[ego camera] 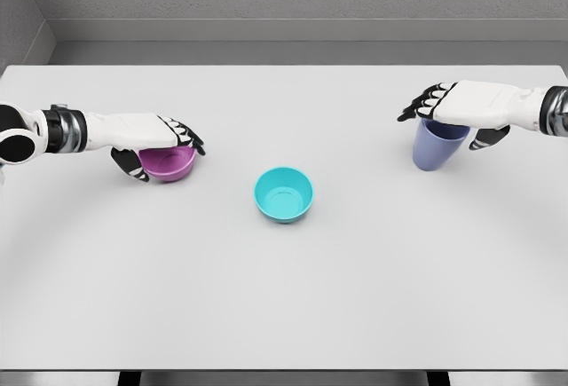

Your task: Stacking bowl and cup with both arms

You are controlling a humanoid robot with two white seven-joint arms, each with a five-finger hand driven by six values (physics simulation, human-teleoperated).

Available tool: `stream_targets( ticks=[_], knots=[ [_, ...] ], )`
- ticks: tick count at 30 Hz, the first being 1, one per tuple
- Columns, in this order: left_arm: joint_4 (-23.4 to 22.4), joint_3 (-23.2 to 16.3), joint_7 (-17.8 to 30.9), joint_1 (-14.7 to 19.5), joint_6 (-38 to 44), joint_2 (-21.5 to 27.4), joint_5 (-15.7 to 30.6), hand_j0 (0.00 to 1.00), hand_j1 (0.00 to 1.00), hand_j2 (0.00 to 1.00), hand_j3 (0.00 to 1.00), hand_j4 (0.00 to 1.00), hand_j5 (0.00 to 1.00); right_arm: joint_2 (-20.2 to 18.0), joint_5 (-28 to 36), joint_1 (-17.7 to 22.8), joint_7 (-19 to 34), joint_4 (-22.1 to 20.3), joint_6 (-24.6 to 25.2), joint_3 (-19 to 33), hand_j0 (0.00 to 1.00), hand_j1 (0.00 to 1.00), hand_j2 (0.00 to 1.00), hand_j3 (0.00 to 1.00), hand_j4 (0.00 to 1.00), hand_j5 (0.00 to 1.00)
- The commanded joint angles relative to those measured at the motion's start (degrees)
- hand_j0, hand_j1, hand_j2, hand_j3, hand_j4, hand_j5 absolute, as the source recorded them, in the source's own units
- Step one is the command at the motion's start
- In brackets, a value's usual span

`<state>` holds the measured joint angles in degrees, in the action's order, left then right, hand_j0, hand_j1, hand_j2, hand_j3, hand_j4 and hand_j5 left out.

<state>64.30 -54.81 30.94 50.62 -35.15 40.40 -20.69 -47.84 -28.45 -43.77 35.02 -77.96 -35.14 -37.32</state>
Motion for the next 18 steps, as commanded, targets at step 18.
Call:
stream_targets(
  ticks=[18],
  knots=[
    [7.33, 0.05, -0.09, 2.2, 0.15, 0.12, 0.57, 0.54, 0.54, 0.54, 0.54, 0.54, 0.54, -0.06, 0.24, -0.35, -0.02, 0.0, 0.14, -0.04, 1.0, 1.0, 1.0, 1.0, 1.0, 1.0]
  ],
)
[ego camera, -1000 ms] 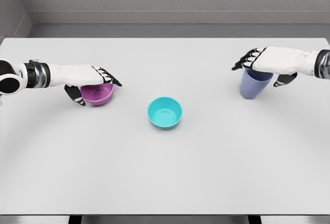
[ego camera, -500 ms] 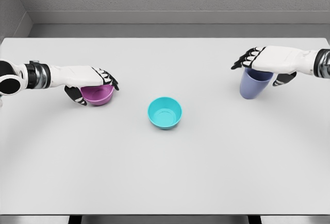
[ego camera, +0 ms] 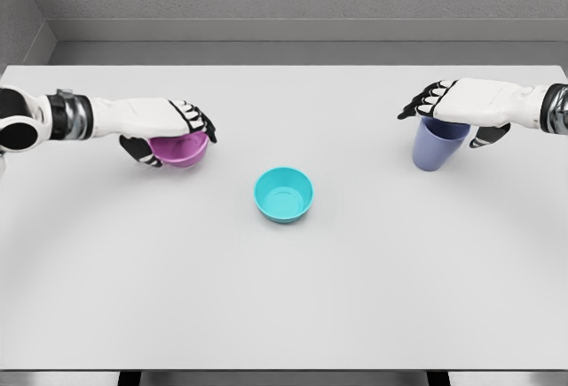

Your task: Stacking bowl and cup with both arms

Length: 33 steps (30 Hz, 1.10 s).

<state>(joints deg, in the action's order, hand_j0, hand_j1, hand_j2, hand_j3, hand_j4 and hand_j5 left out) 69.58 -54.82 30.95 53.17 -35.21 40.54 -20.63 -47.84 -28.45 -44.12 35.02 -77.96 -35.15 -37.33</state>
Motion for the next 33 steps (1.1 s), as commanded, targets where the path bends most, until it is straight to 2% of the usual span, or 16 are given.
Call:
stream_targets(
  ticks=[1, 5, 8, 14, 17, 22, 33],
  knots=[
    [3.89, -0.02, -0.1, 0.09, 0.21, -0.11, 0.59, 0.54, 0.54, 0.54, 0.54, 0.54, 0.54, -0.06, 0.23, 0.0, -0.02, 0.0, 0.15, 0.06, 1.0, 1.0, 1.0, 1.0, 1.0, 1.0],
    [12.59, -0.11, -0.02, 0.27, 0.21, -0.64, 0.68, 0.54, 0.54, 0.54, 0.54, 0.54, 0.54, -0.06, 0.23, 0.0, -0.02, 0.0, 0.15, 0.06, 1.0, 1.0, 1.0, 1.0, 1.0, 1.0],
    [16.2, -0.2, 0.07, 1.23, 0.21, -2.66, 0.76, 0.54, 0.54, 0.54, 0.54, 0.54, 0.54, -0.06, 0.23, 0.0, -0.02, 0.0, 0.15, -0.02, 1.0, 1.0, 1.0, 1.0, 1.0, 1.0],
    [16.29, -0.2, 0.34, 1.41, 0.21, -7.23, 0.33, 0.54, 0.54, 0.54, 0.54, 0.54, 0.54, -0.24, 0.23, 0.0, -0.02, 0.0, 0.15, 0.06, 1.0, 1.0, 1.0, 1.0, 1.0, 1.0],
    [16.02, -2.48, 0.6, 1.5, 0.21, -8.46, 0.24, 0.54, 0.54, 0.54, 0.54, 0.54, 0.54, -0.15, 0.23, 0.0, -0.02, 0.0, 0.15, 0.06, 1.0, 1.0, 1.0, 1.0, 1.0, 1.0],
    [15.85, -4.77, 0.6, 1.5, 0.21, -9.17, -0.55, 0.54, 0.54, 0.54, 0.54, 0.54, 0.54, -0.15, 0.23, 0.0, -0.02, 0.0, 0.15, 0.06, 1.0, 1.0, 1.0, 1.0, 1.0, 1.0],
    [14.79, -4.86, 0.6, 1.32, 0.21, -9.25, -1.43, 0.55, 0.55, 0.55, 0.55, 0.55, 0.55, 0.2, 0.23, 0.53, -0.02, 0.0, 0.15, -0.99, 1.0, 1.0, 1.0, 1.0, 1.0, 1.0]
  ],
)
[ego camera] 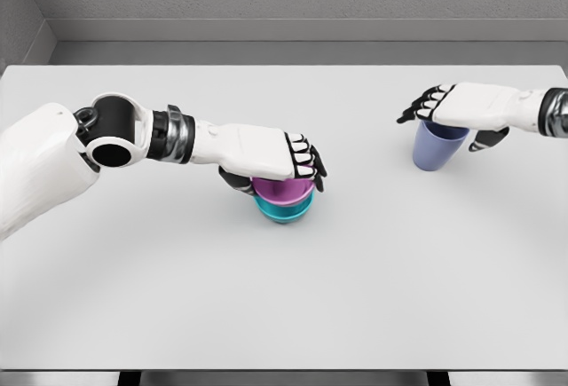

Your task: Stacking bowl and cup with both arms

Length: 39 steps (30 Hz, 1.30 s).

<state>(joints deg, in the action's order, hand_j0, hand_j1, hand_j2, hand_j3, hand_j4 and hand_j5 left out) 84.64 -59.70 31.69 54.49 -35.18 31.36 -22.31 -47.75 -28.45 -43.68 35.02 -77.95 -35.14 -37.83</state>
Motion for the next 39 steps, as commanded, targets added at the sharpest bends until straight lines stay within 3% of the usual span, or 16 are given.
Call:
stream_targets(
  ticks=[1, 20, 22, 26, 39],
  knots=[
    [-0.26, 0.02, -0.13, 0.0, 0.18, -0.08, 0.25, 0.55, 0.55, 0.55, 0.55, 0.55, 0.55, 0.12, 0.24, 0.0, -0.02, 0.0, 0.14, -0.49, 1.0, 1.0, 1.0, 1.0, 1.0, 1.0],
    [-2.37, -1.65, -0.05, -0.61, 0.18, -1.39, -0.63, 0.58, 0.58, 0.58, 0.58, 0.58, 0.58, 0.73, -0.29, -0.26, -0.02, 1.75, 0.14, -0.49, 1.0, 1.0, 1.0, 1.0, 1.0, 1.0],
    [-2.37, -1.65, -0.05, -0.61, 0.18, -1.39, -0.63, 0.63, 0.63, 0.63, 0.63, 0.63, 0.63, 0.82, -0.64, -0.26, -0.02, 1.75, 0.14, -0.49, 1.0, 1.0, 1.0, 1.0, 1.0, 1.0],
    [-4.13, -1.64, -0.13, -0.53, 0.18, -1.66, -0.19, 1.0, 1.0, 1.0, 1.0, 1.0, 1.0, 0.82, -0.64, -0.26, -0.02, 1.93, 0.14, -0.49, 1.0, 1.0, 1.0, 1.0, 1.0, 1.0],
    [-3.78, -1.56, -0.4, -0.26, 0.18, -0.95, 0.16, 1.0, 1.0, 1.0, 1.0, 1.0, 1.0, 1.52, -1.43, -0.62, -0.02, 3.86, 0.14, -0.05, 1.0, 1.0, 1.0, 1.0, 1.0, 1.0]
  ],
)
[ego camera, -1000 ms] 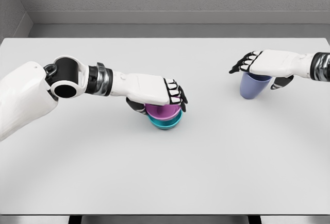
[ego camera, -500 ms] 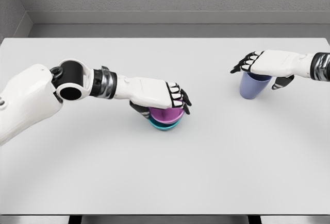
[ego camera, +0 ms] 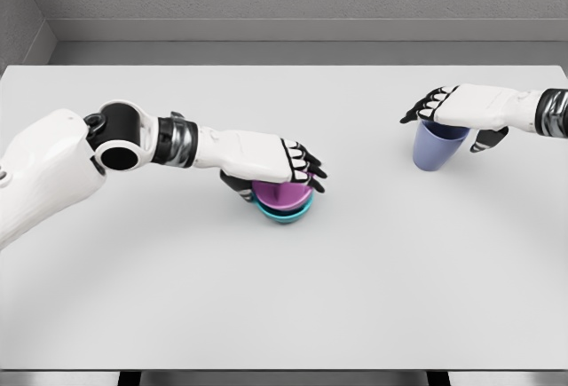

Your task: Stacking bowl and cup with both arms

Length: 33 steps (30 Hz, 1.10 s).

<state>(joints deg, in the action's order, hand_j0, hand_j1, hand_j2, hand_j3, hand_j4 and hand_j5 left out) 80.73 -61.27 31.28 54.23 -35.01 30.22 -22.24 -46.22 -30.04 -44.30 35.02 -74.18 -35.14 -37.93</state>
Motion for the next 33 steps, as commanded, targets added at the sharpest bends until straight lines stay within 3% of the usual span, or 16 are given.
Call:
stream_targets(
  ticks=[1, 13, 15, 18, 20, 22, 24, 29, 32, 33],
  knots=[
    [0.31, 0.01, 0.01, 0.0, 0.01, 0.28, 0.09, 1.0, 1.0, 1.0, 1.0, 1.0, 1.0, -0.01, 0.16, 0.0, -0.02, 0.08, 0.14, 0.05, 1.0, 1.0, 1.0, 1.0, 1.0, 1.0],
    [0.31, 0.01, -0.07, 0.35, 0.01, 0.81, 1.5, 1.0, 1.0, 1.0, 1.0, 1.0, 1.0, 0.08, 0.16, -0.09, -0.02, 0.08, 0.14, 0.05, 1.0, 1.0, 1.0, 1.0, 1.0, 1.0],
    [0.4, 0.1, -0.07, 0.53, 0.01, 3.27, 4.04, 1.0, 1.0, 1.0, 1.0, 1.0, 1.0, 0.08, 0.16, -0.09, -0.02, 0.08, 0.14, 0.05, 1.0, 1.0, 1.0, 1.0, 1.0, 1.0],
    [0.4, 0.98, -0.16, 2.29, 0.01, 12.32, 11.86, 1.0, 1.0, 1.0, 1.0, 1.0, 1.0, 0.17, 0.16, -0.09, -0.02, 0.08, 0.14, -0.04, 1.0, 1.0, 1.0, 1.0, 1.0, 1.0],
    [-0.04, 3.79, -0.16, 2.37, 0.01, 16.36, 13.1, 1.0, 1.0, 1.0, 1.0, 1.0, 1.0, 0.17, 0.07, -0.09, -0.02, 0.08, 0.14, -0.04, 1.0, 1.0, 1.0, 1.0, 1.0, 1.0],
    [-2.15, 4.59, -0.16, 2.2, 0.01, 18.21, 13.01, 1.0, 1.0, 1.0, 1.0, 1.0, 1.0, 0.17, 0.07, -0.09, -0.02, 0.08, 0.14, -0.04, 1.0, 1.0, 1.0, 1.0, 1.0, 1.0],
    [-7.51, 5.82, -0.07, 2.2, 0.01, 17.95, 13.01, 1.0, 1.0, 1.0, 1.0, 1.0, 1.0, 0.17, -1.16, -0.09, -0.02, 0.08, 0.14, -0.04, 1.0, 1.0, 1.0, 1.0, 1.0, 1.0],
    [-8.48, 5.99, 0.1, 1.93, 0.01, 18.04, 12.92, 1.0, 1.0, 1.0, 1.0, 1.0, 1.0, 0.43, -1.42, -0.09, -0.02, 0.08, 0.14, -0.12, 0.98, 0.98, 0.98, 0.98, 0.98, 0.98],
    [-8.48, 5.9, 0.19, 1.93, 0.01, 17.77, 12.84, 1.0, 1.0, 1.0, 1.0, 1.0, 1.0, 0.52, -1.33, -0.09, -0.02, 0.08, 0.14, -0.12, 0.7, 0.7, 0.7, 0.7, 0.7, 0.7],
    [-8.48, 5.9, 0.19, 1.93, 0.01, 17.86, 12.84, 1.0, 1.0, 1.0, 1.0, 1.0, 1.0, 0.52, -1.33, -0.09, -0.02, 0.08, 0.14, -0.12, 0.67, 0.67, 0.67, 0.67, 0.67, 0.67]
  ],
)
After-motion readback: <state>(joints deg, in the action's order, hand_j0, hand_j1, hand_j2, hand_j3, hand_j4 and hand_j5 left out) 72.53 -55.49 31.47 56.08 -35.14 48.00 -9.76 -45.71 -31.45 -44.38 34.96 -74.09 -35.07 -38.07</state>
